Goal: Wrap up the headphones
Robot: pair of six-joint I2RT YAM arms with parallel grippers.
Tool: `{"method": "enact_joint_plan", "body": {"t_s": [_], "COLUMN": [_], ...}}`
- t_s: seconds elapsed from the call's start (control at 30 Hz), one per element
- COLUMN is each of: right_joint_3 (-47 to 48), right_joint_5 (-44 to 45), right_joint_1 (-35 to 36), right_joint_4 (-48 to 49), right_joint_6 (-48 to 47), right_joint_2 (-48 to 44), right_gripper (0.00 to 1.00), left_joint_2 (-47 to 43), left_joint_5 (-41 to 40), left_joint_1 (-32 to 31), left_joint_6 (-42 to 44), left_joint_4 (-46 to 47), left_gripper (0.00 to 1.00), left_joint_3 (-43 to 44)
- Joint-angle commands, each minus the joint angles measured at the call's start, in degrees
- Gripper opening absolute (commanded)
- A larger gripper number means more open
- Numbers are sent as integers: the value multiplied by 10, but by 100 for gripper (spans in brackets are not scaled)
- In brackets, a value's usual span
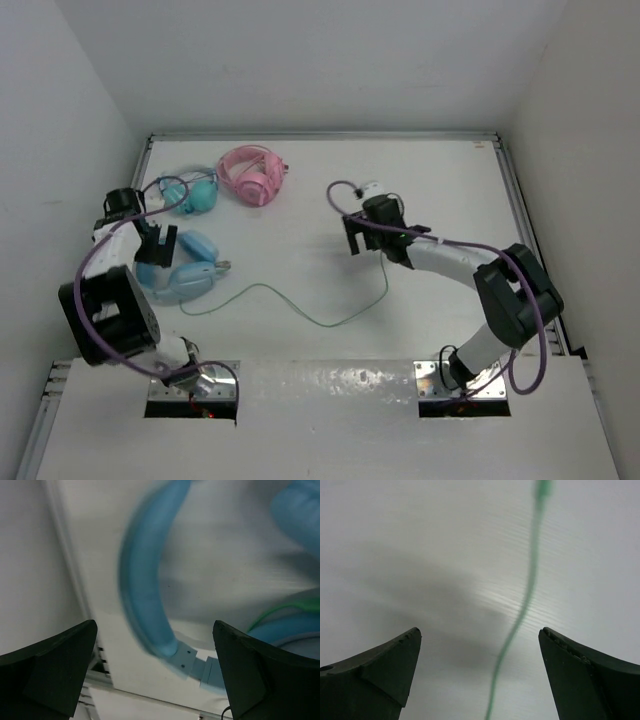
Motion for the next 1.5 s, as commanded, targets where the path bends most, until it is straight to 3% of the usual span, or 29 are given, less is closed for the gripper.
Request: {"method": "enact_joint_plan", "body": {"t_s": [0.0, 0.13, 0.2, 0.3, 0.37, 0.5, 0.57, 0.7, 0.87, 0.97, 1.13, 1.27, 1.3, 1.37, 1.43, 1.47], "right_joint_3": [15, -22, -34, -40, -51, -89, -102, -116, -130, -157, -146, -131, -137, -142, -155, -159], "right_joint_5": [-53, -98, -110, -124, -143, -201, -267, -319, -321, -283, -247, -212, -203, -199, -199, -190], "right_joint_1": [109, 162, 166, 168, 168, 168, 168, 173, 196, 198, 197, 206, 209, 214, 217, 221], "right_joint_4": [29, 70, 68, 38, 17, -25, -46, -55, -9, 94, 139, 124, 127, 129, 135, 141], "right_joint_6": [-160, -205, -193, -181, -180, -198, -223, -228, -225, -203, -176, -141, -129, -120, -108, -105], "right_joint_2": [-27, -44, -48, -63, -86, -140, -154, -142, -104, -71, -3, 34, 37, 35, 27, 22], "right_gripper": [99, 99, 99, 96, 95, 99, 99, 98, 97, 98, 94, 58, 45, 34, 6, 0], "left_joint_2": [54, 125, 142, 172, 178, 136, 71, -58, -106, -102, -94, -90, -89, -86, -84, -82], "left_joint_5": [-7, -17, -13, -15, 20, 107, 180, 318, 371, 400, 427, 452, 460, 470, 487, 495], "left_joint_1": [30, 57, 57, 57, 58, 58, 58, 57, 39, 27, 8, 2, 1, 1, 1, 1], "left_joint_6": [5, -5, -1, 2, 4, 8, 4, 2, -38, -62, -111, -162, -172, -195, -237, -251], "left_joint_4": [52, 99, 112, 127, 124, 58, 1, -86, -116, -110, -75, -46, -32, -16, 13, 25], "left_gripper": [98, 94, 85, 53, 1, 0, 0, 0, 0, 0, 0, 0, 0, 0, 0, 0], "left_joint_3": [-6, -14, -25, -54, -57, -27, -7, 66, 135, 182, 196, 210, 211, 214, 214, 211]}}
